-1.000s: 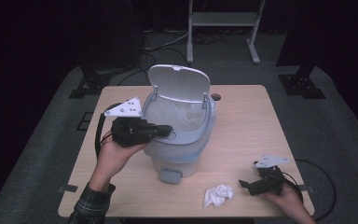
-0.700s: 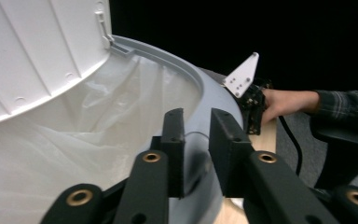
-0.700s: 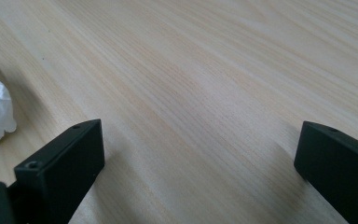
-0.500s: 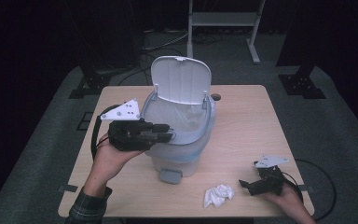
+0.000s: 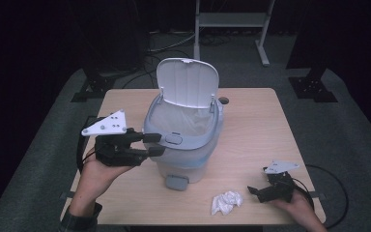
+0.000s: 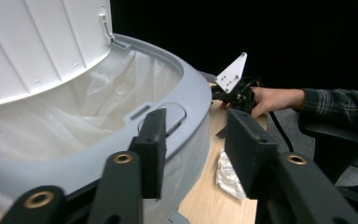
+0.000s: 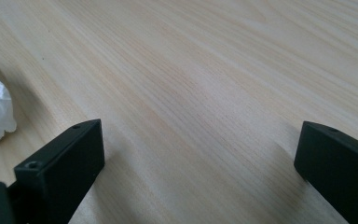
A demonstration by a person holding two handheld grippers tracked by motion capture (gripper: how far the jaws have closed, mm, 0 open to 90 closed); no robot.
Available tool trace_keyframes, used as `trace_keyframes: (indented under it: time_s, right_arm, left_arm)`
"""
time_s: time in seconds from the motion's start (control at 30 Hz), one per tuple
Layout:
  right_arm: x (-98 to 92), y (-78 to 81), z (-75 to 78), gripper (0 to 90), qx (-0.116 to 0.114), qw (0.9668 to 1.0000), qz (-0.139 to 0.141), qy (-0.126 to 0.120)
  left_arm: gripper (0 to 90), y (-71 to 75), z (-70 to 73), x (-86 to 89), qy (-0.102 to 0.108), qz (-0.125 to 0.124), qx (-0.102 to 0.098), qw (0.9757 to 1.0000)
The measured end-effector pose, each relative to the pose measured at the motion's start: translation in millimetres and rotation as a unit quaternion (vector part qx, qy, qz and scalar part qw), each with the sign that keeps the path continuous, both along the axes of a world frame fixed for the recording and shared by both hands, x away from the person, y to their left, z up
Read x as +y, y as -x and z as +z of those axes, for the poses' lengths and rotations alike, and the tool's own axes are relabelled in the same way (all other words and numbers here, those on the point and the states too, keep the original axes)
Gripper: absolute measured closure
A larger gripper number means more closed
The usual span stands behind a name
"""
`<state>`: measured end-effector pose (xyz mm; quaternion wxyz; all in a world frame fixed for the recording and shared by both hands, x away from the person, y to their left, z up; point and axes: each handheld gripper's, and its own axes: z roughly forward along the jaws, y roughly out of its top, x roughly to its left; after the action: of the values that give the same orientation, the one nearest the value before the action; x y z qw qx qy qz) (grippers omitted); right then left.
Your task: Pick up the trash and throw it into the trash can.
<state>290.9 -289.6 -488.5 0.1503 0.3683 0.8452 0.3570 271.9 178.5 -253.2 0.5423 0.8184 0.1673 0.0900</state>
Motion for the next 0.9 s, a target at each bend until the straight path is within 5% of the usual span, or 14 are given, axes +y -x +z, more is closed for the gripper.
trace_keyframes:
  time_s: [0.43,0.9]
  right_arm:
    - [0.0,0.0,0.0,0.6,0.000,1.0000,0.000,0.000]
    - [0.0,0.0,0.0,0.6,0.000,1.0000,0.000,0.000]
  left_arm:
    - [35.8,17.1,-18.1,26.1,-0.005,0.033,0.007,0.9994]
    - [9.8,18.2,-60.0,39.4,-0.027,0.083,0.001,0.9962]
